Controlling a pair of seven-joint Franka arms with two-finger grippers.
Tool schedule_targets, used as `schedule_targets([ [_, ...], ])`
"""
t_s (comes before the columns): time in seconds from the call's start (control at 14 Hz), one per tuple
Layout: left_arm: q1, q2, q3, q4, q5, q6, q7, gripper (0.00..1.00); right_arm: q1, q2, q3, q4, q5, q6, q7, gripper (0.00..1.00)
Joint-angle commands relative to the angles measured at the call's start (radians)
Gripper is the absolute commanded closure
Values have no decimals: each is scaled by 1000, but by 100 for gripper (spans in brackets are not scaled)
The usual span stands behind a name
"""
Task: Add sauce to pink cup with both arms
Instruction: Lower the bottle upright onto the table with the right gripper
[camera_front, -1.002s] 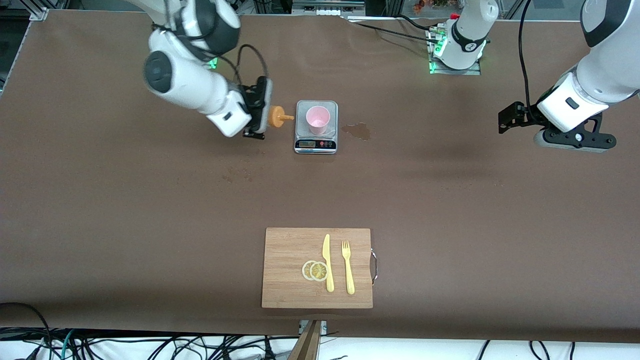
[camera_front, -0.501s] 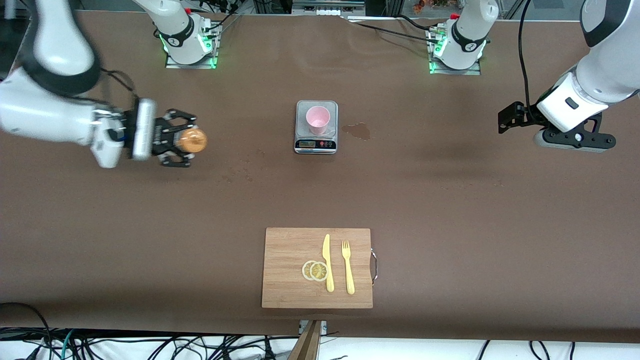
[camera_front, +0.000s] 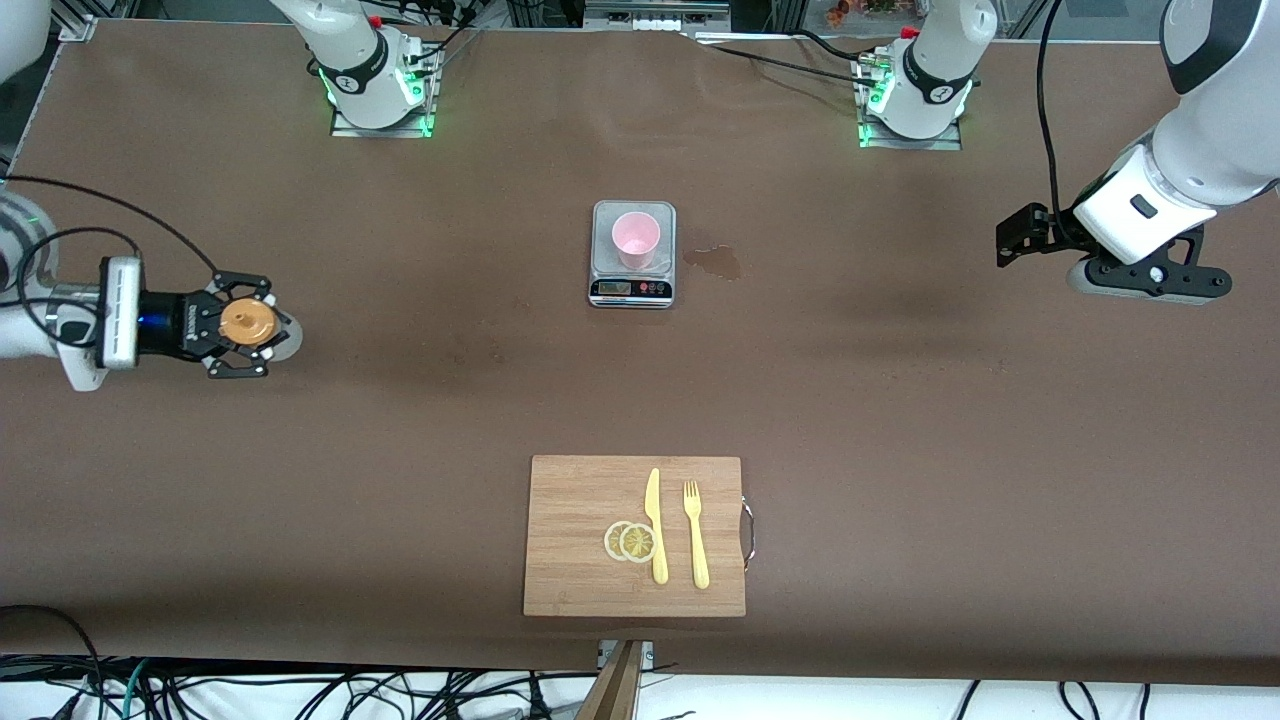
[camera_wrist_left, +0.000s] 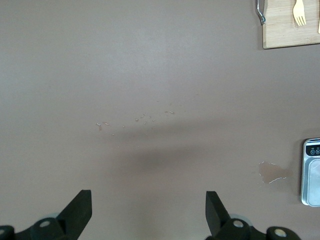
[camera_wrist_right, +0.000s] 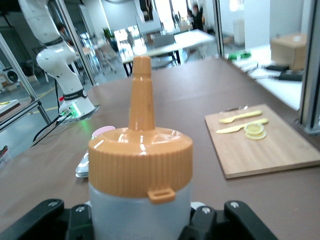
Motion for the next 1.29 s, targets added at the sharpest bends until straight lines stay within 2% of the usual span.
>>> schedule_targets([
  [0.0, -2, 2, 3, 11, -4, -6, 15, 0, -28, 182, -20, 195, 61, -108, -84, 96],
  [0.14, -2, 2, 3, 13, -4, -6, 13, 0, -35, 281, -20, 252, 133, -148, -156, 96],
  [0.36, -2, 2, 3, 11, -4, -7, 12, 0, -3, 405, -17, 304, 248, -138, -222, 96],
  [0.72, -2, 2, 2, 11, -4, -7, 11, 0, 119, 474, -20, 303, 298, -60, -259, 95],
  [0.93, -2, 2, 3, 11, -4, -7, 11, 0, 165, 474, -21, 231, 319, -34, -319, 94],
  [1.07, -2, 2, 3, 11, -4, -7, 11, 0, 169, 477, -21, 197, 319, -17, -354, 88],
  [1.22, -2, 2, 3, 11, -4, -7, 11, 0, 170, 477, -21, 177, 318, -17, -359, 78],
])
